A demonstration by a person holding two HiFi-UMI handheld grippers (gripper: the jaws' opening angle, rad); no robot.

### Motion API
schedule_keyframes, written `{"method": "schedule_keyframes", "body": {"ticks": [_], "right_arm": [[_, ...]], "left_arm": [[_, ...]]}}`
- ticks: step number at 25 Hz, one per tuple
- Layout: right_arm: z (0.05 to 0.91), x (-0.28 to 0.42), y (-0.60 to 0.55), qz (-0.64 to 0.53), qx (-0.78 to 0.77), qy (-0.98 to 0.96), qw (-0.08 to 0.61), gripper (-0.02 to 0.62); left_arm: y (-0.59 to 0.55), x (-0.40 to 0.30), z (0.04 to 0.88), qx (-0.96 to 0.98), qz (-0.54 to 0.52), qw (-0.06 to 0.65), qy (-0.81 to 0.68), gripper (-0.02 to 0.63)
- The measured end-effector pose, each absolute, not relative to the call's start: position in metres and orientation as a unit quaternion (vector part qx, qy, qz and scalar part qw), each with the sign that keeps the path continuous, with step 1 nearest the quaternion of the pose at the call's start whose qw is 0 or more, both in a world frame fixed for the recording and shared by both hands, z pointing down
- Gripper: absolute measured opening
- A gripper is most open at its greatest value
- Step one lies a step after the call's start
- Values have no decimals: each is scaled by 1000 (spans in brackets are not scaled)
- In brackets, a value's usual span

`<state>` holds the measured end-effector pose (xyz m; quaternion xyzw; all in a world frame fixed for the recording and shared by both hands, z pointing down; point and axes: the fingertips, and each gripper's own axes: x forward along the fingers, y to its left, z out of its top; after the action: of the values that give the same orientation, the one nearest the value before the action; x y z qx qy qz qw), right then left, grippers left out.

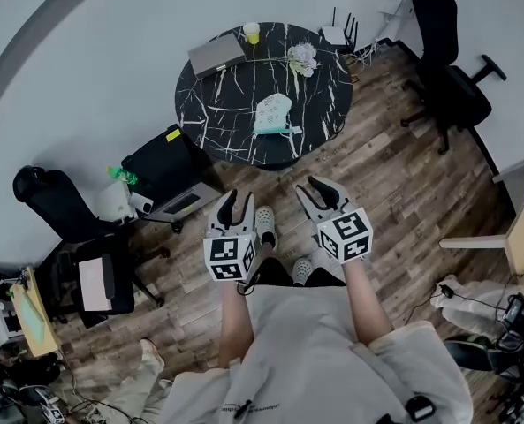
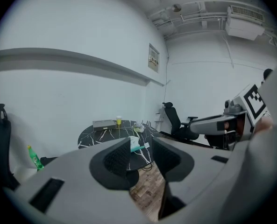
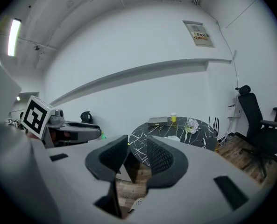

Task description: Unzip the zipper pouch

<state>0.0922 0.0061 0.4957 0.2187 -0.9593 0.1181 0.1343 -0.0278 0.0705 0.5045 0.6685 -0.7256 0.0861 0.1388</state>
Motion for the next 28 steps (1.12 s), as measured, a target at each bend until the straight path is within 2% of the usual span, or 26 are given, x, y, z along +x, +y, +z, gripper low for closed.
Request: {"method": "schedule_keyframes", "body": {"ticks": [8, 12, 17, 23, 28], "right_arm": [[499, 47, -62, 102, 230, -958, 140, 133], [504, 13, -100, 64, 216, -959, 171, 133], [531, -33, -140, -6, 172, -953, 248, 137], [603, -82, -165, -93, 90, -923, 363, 141], [667, -107, -180, -218, 25, -863, 455, 141]], "left_arm": [[-7, -77, 506, 683, 74, 134, -714, 147], [-55, -107, 503, 696, 81, 129, -702, 147], [-105, -146, 510, 713, 104, 129, -682, 147], [-145, -184, 534, 735, 112, 146, -652, 147], [-165, -204, 556, 754, 116, 163, -626, 147]]}}
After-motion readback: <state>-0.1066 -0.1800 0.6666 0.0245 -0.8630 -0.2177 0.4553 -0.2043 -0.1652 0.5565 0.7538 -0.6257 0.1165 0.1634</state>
